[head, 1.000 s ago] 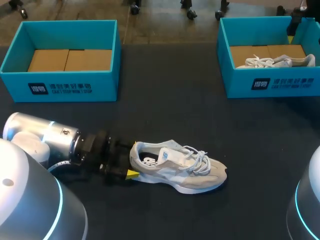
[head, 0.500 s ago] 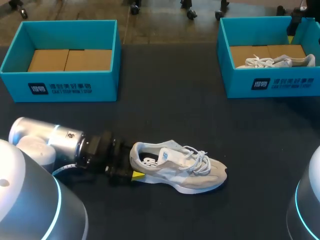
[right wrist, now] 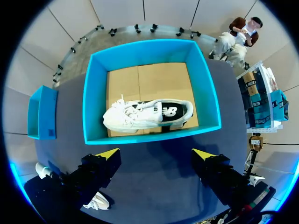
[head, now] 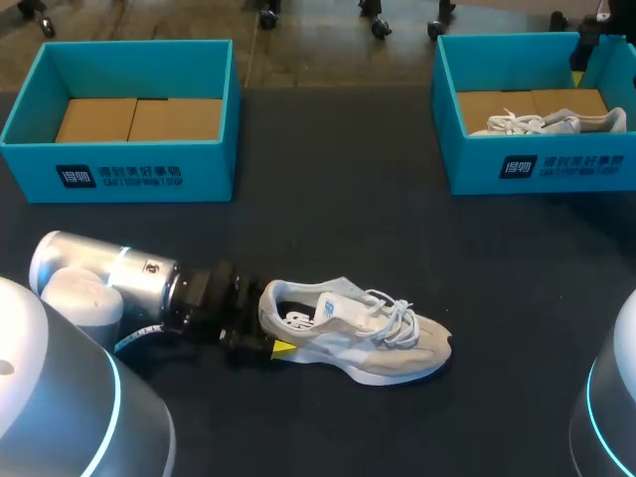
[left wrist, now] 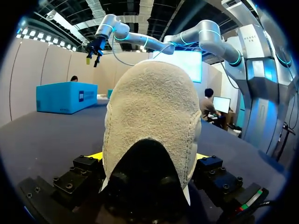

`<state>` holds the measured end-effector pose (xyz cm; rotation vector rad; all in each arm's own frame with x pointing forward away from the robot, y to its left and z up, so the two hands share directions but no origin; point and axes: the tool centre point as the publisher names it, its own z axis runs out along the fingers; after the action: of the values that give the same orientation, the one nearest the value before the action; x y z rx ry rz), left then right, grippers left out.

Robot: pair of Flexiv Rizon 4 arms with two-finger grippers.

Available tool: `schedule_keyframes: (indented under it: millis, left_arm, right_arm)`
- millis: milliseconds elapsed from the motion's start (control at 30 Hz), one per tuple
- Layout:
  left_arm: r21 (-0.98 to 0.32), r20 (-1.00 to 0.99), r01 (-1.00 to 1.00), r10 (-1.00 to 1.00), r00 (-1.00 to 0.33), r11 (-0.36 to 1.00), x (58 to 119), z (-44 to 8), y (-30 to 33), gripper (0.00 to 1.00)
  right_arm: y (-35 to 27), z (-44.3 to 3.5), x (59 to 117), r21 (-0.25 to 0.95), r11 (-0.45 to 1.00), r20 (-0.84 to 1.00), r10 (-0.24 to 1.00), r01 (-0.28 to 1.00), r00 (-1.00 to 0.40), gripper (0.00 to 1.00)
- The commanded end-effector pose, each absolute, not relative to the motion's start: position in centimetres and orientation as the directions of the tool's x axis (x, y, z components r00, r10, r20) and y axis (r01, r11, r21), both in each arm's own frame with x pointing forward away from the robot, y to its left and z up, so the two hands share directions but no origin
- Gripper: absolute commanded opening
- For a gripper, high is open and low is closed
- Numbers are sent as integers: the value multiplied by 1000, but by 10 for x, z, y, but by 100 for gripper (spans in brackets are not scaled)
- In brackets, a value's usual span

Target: Take the shoe out of the shoebox, open the shoe tongue, remove and reinsert the insole, then place the shoe into the shoebox

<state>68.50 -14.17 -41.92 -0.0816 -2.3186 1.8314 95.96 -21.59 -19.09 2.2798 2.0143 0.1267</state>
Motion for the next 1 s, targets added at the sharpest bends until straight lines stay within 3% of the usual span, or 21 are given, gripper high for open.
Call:
schedule_keyframes:
  millis: [33,500,533,567,600,633,667,1000]
  left_arm:
    - [-968,109,-67,166,-980,242,688,-422,-147,100]
    - [-964,86,-27,212,-973,266,686,-425,-153,100]
    - [-964,86,-27,213,-973,266,686,-424,-152,94]
    - [-964,88,-29,214,-973,265,687,-424,-151,49]
    - [-964,92,-32,216,-972,264,687,-425,-151,16]
    - [-964,93,-33,217,-972,264,687,-425,-150,19]
    - [-964,94,-34,218,-971,264,687,-426,-150,0]
    - [-958,150,-77,250,-957,278,688,-433,-146,0]
  right_arm:
    - [-216,-191,960,127,-122,-3,992,984,123,100]
    - [-216,-191,960,127,-122,-3,992,984,123,100]
    - [-216,-191,960,127,-122,-3,992,984,123,100]
    - [-216,-191,960,127,-122,-3,992,984,123,100]
    - [-216,-191,960,127,-122,-3,992,984,123,100]
    - [-216,-191,960,127,-122,-3,992,984,123,100]
    - [-216,-191,960,127,-122,-3,992,984,123,100]
    - [-216,-191,960,127,-122,-3,992,984,123,100]
